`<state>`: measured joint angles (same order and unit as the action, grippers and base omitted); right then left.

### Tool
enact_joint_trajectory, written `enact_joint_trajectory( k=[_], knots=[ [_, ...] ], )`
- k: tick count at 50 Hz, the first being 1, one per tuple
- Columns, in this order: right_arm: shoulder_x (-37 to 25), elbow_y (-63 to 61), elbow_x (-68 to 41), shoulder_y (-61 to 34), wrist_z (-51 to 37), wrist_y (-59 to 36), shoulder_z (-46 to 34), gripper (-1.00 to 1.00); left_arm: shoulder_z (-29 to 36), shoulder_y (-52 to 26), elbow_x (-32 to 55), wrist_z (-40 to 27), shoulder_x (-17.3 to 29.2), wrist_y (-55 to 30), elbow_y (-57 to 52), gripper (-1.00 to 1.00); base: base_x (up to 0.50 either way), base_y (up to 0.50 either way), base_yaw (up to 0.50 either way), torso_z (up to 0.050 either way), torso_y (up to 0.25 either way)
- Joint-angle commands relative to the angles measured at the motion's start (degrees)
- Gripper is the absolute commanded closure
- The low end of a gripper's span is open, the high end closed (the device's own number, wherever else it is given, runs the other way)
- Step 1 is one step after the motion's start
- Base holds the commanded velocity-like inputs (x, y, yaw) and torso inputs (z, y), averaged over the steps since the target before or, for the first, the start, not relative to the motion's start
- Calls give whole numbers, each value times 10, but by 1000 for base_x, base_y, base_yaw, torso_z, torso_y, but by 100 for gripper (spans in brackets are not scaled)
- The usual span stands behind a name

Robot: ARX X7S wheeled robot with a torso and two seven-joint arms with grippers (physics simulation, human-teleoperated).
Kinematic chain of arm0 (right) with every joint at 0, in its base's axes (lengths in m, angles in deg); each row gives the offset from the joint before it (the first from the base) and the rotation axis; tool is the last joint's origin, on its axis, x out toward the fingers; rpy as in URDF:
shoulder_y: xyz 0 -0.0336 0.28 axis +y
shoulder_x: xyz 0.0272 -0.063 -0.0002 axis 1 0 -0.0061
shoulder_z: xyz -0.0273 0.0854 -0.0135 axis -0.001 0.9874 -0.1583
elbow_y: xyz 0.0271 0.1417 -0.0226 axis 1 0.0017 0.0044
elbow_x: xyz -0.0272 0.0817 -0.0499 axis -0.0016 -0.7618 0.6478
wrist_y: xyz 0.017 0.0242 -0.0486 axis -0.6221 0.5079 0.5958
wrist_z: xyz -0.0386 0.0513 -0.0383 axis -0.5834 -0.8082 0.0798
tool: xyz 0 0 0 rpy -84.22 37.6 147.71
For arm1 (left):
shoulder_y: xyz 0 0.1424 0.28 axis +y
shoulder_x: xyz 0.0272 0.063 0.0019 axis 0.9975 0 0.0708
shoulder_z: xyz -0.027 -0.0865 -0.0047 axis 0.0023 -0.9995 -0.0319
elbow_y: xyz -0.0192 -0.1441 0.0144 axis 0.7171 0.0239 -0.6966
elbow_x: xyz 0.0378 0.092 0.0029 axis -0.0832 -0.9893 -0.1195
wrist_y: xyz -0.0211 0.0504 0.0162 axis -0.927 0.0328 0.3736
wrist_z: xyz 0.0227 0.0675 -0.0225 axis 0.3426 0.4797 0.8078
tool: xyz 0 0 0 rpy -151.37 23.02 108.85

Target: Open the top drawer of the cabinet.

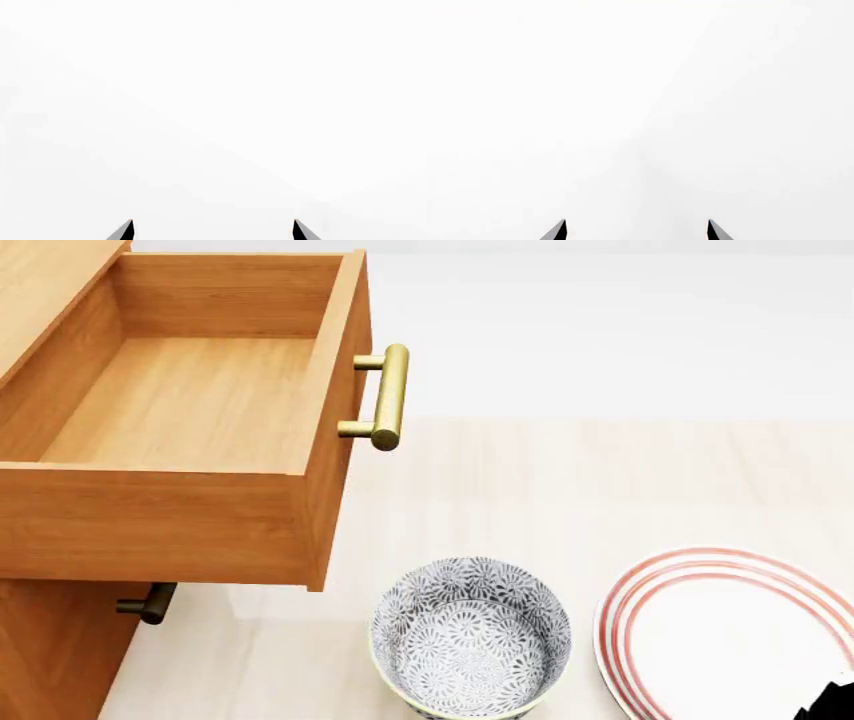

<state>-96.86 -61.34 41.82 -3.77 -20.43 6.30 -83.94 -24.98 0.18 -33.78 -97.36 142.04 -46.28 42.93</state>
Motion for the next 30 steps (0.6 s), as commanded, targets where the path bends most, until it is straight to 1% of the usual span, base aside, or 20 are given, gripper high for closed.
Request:
enact_joint_trajectory(
  k=[1,3,4,7,11,23,30],
  knots=[
    [-5,-69,25,-31,-30,-13,79,-100,-154,28,11,23,9,-34,-43,-100,0,0,0,0,0],
    [-8,-86,30,-34,-36,-19,90,-100,-182,36,19,22,10,-37,-42,-100,0,0,0,0,0],
    [-13,-100,31,-38,-39,-19,100,-100,-216,46,29,20,11,-39,-48,-100,0,0,0,0,0],
    [-17,-115,35,-44,-43,-19,109,-100,-255,58,29,23,12,-43,-57,-100,0,0,0,0,0],
    [-17,-119,45,-46,-42,-4,113,-100,-269,63,24,29,11,-37,-47,-100,0,0,0,0,0],
    [-17,-103,54,-52,-44,17,123,-100,-265,62,2,39,0,-20,-18,-100,0,0,0,0,0],
    [-16,-92,60,-52,-44,23,125,-100,-250,61,-26,41,-8,-15,-6,-100,0,0,0,0,0]
  ],
)
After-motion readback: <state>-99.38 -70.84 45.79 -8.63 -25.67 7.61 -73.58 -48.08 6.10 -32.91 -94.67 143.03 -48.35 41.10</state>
